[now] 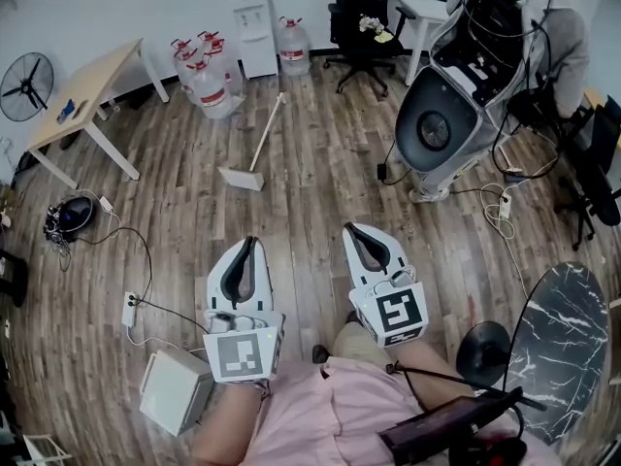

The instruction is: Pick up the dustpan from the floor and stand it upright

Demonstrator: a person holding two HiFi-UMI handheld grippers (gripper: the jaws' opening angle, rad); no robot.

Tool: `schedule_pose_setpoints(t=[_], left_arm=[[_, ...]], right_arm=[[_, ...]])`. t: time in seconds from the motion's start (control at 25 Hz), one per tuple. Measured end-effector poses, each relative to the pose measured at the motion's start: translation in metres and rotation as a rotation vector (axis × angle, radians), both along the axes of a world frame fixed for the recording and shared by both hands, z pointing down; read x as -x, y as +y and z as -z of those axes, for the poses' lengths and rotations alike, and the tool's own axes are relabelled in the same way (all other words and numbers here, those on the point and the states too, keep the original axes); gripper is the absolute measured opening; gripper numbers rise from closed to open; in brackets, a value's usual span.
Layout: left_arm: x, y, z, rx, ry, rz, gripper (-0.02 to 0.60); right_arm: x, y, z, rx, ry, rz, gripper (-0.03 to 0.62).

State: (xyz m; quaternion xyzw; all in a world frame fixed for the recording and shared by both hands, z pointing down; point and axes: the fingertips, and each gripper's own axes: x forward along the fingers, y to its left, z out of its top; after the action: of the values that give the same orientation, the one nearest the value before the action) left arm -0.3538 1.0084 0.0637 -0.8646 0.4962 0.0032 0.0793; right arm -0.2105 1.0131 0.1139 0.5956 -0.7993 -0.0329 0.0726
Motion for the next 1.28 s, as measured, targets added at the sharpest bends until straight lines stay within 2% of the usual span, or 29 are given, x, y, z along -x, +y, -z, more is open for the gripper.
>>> schedule_pose_setpoints(t=[0.28, 0.48, 0.6, 0.64, 0.72, 0.96, 1.16, 1.2, 1.28], left_arm=[[-0.019, -0.048, -0.011, 0.013, -0.014, -0.023, 0.023], [-0.051, -0.108, -0.022, 0.028, -0.036, -0.069, 0.025], [-0.071, -0.152, -0.023, 0.065, -0.036, -0.089, 0.027], [-0.076, -0.169, -0.022, 0.064, -0.040, -0.090, 0.039], [-0.089, -0.201, -0.022, 0.067, -0.042, -0.089, 0.178], [-0.127, -0.292, -0.009, 0.081, -0.042, -0.051, 0.192], [-0.138, -0.335, -0.008, 0.065, -0.036, -0.020, 0.192], [-0.139, -0.343, -0.009, 0.065, -0.039, -0.017, 0.192], [-0.141, -0.357, -0.010, 0.062, -0.040, -0.012, 0.192]], right_arm=[[-0.021, -0.046, -0.015, 0.019, 0.002, -0.020, 0.002], [-0.054, -0.110, -0.031, 0.057, -0.025, -0.047, 0.002], [-0.076, -0.159, -0.030, 0.064, -0.034, -0.062, 0.002], [-0.083, -0.176, -0.030, 0.070, -0.037, -0.064, 0.002], [-0.097, -0.208, -0.032, 0.084, -0.046, -0.062, 0.002], [-0.136, -0.306, -0.021, 0.081, -0.044, -0.024, 0.002], [-0.151, -0.352, -0.018, 0.056, -0.047, -0.004, 0.002], [-0.152, -0.360, -0.018, 0.058, -0.054, 0.005, 0.019], [-0.155, -0.376, -0.022, 0.069, -0.063, 0.020, 0.134]])
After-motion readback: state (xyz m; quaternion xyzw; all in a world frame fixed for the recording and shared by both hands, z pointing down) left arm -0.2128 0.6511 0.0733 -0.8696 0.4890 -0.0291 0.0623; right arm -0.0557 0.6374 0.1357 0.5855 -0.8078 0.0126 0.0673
